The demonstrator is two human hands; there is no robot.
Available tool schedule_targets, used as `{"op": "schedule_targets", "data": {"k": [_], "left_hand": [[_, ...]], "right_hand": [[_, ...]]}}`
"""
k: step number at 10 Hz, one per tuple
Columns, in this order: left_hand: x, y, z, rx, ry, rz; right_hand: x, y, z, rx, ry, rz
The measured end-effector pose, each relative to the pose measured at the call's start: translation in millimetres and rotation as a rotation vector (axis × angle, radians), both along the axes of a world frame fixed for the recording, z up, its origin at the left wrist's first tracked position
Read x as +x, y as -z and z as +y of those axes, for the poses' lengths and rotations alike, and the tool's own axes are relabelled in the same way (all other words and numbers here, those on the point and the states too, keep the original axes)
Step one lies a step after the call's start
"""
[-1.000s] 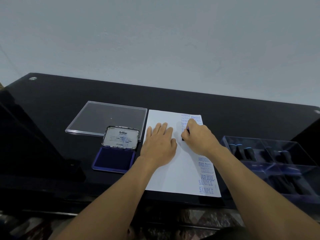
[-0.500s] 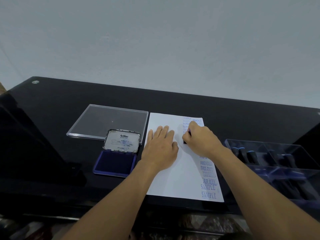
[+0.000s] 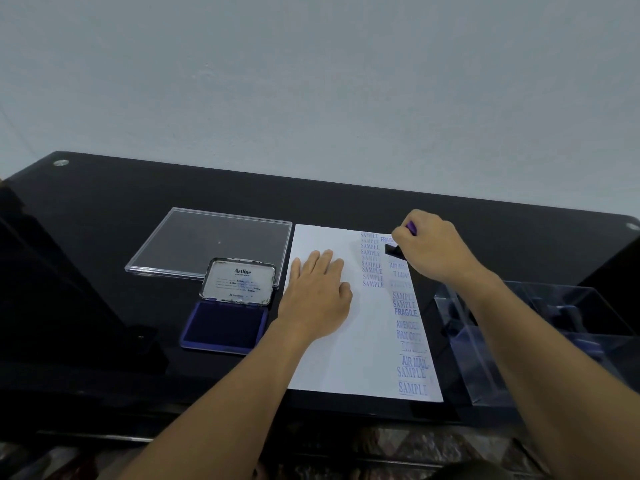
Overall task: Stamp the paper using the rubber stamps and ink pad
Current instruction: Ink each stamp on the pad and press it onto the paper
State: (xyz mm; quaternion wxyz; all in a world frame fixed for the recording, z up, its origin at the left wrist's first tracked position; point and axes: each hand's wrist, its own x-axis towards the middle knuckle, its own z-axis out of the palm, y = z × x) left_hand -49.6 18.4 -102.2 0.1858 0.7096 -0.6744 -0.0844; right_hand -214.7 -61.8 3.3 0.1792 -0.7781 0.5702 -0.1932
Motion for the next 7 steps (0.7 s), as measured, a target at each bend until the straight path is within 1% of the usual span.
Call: {"op": "schedule_targets", "data": {"k": [3,5,6,7], "left_hand": [[0,-1,0,-0.008,0.0,-0.004],[1,-11,-4,0.051,-0.024,0.111],[1,-17,-5,0.064,-0.03,0.133],[0,-28,-5,0.041,-0.041,0.17]], "right_hand": [[-5,-3,2,0.003,-0.011,0.003],[-5,-4,5,-0.004,-0.015,-0.009],[-5,-5,7,-0.005,-0.003,-0.012],[-6,-8,9,-0.013,0.011,-0.008]]}}
